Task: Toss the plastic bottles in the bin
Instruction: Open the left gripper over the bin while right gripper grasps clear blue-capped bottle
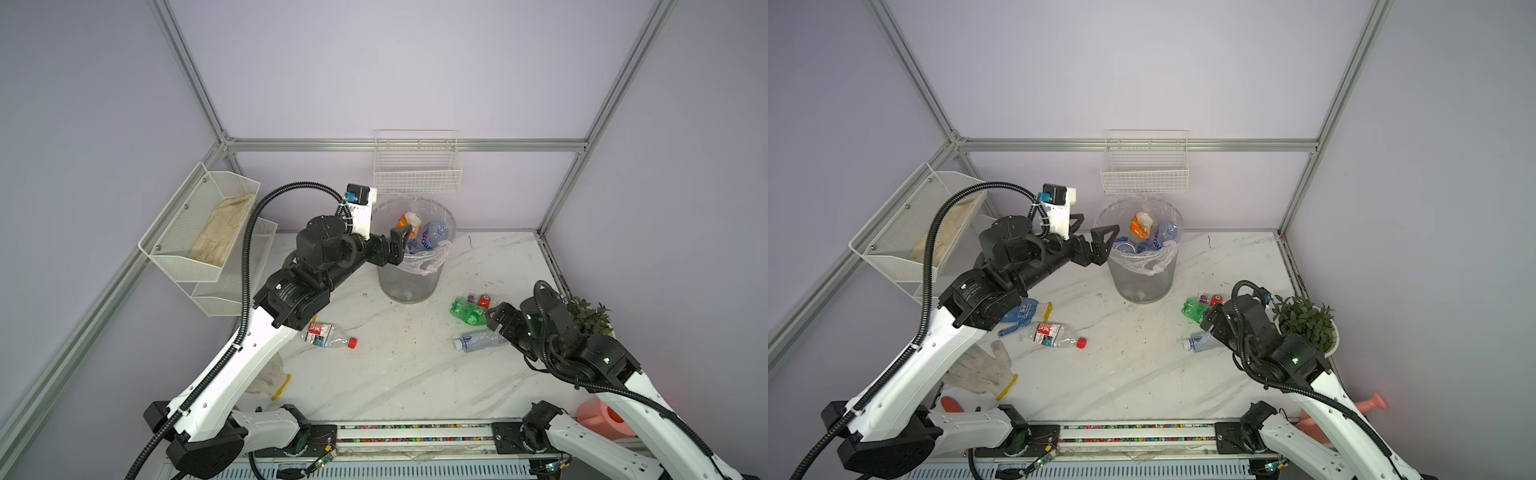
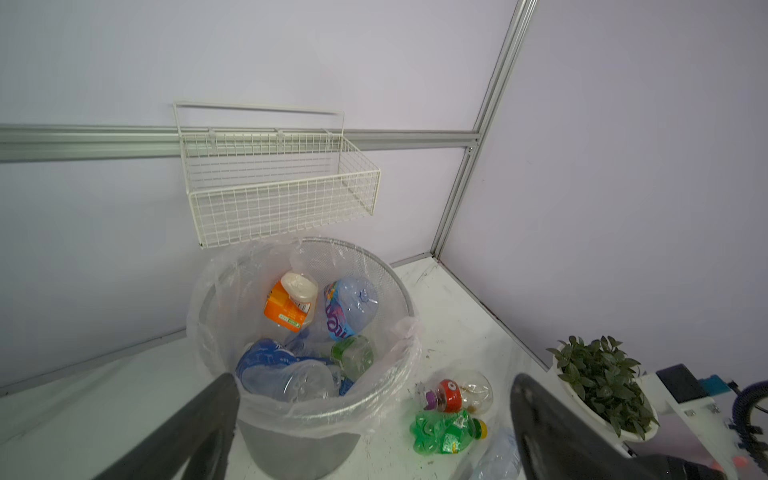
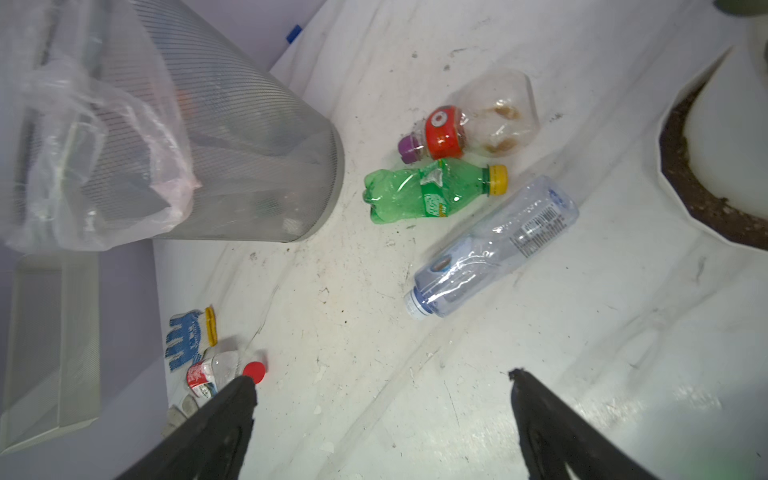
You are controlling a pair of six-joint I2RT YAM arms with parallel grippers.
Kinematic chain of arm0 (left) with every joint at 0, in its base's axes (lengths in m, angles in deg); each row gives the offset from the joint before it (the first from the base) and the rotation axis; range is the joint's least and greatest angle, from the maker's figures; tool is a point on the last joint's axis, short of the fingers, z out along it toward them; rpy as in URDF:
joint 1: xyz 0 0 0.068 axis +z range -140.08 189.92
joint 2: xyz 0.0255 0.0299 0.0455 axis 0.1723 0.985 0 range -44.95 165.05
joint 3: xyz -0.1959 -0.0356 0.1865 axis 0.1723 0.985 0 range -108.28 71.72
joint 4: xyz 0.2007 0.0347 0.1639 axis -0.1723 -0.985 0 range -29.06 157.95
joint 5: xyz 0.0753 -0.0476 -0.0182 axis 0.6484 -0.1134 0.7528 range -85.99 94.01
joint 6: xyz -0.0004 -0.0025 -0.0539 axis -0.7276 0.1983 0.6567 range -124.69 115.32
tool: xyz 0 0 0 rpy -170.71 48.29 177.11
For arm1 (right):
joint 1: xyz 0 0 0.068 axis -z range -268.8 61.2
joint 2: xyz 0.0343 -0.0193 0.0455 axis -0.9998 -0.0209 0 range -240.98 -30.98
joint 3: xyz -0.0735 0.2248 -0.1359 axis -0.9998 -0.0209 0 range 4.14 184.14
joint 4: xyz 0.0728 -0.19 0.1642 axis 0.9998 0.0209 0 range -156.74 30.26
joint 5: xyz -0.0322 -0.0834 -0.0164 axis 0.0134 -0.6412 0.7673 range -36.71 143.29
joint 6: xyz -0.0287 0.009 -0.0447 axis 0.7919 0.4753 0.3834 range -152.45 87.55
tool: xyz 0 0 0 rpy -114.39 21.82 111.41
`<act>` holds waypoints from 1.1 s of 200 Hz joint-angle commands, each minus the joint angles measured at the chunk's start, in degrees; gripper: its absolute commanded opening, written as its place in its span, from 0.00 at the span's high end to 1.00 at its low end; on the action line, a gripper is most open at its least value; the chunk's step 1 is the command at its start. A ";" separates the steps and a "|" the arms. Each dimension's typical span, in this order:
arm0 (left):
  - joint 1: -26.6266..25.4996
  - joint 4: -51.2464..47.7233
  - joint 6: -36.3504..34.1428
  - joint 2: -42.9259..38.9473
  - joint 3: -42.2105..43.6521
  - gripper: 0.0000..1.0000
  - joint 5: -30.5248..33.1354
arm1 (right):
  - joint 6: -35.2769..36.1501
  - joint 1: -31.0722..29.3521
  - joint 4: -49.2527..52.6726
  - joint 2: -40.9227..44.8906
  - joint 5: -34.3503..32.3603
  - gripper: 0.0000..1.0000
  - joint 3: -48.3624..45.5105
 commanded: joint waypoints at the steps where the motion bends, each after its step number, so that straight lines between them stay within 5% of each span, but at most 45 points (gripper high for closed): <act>1: -0.81 3.46 2.20 -5.45 7.45 0.00 2.79 | -9.98 -0.19 4.53 -2.52 -1.14 0.03 -2.67; 55: -2.56 3.64 8.03 -18.43 25.25 0.00 5.37 | -16.63 0.04 0.69 -9.35 -1.69 0.03 -6.78; 95: -4.72 2.68 11.09 -23.98 35.57 0.00 8.06 | -12.67 2.18 -8.89 -18.64 1.76 0.03 -8.13; 220: -6.16 0.69 14.22 -26.16 46.23 0.00 7.36 | -6.73 13.70 -24.29 -35.55 10.45 0.10 -14.27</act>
